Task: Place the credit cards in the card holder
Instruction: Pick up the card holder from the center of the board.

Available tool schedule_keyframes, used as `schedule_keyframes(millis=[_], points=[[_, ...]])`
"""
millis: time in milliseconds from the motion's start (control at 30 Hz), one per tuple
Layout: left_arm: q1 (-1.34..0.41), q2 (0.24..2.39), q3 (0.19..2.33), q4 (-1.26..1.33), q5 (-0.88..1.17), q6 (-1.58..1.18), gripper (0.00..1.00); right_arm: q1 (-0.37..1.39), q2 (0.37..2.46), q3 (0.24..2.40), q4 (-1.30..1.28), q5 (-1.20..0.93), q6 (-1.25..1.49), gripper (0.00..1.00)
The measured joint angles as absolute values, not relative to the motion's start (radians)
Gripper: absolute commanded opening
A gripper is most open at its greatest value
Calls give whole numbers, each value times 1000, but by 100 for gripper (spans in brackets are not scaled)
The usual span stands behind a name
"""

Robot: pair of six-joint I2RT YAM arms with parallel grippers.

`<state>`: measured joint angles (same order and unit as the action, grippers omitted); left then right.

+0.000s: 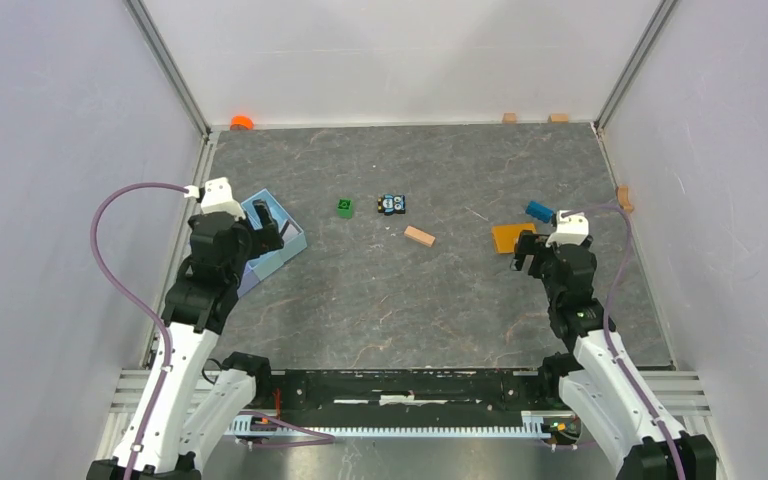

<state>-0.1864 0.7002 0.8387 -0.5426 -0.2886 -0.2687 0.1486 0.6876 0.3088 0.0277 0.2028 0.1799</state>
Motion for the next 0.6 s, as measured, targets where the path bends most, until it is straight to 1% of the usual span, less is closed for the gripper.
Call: schedule_keyframes(millis=[333, 367, 433, 567, 600], points=[[-186, 715, 839, -549, -298, -268, 100, 149, 800, 319, 28, 201, 189, 99], [-186, 715, 839, -548, -297, -268, 100, 149, 822, 325, 27, 199, 192, 95], [-186, 715, 839, -549, -295, -268, 100, 148, 876, 344, 21, 190, 196, 90], [-186, 718, 839, -548, -279, -268, 100, 148, 1034, 421, -17, 158, 201, 86], [-186, 720, 839, -549, -277, -268, 100, 148, 1066, 436, -25, 152, 201, 83]])
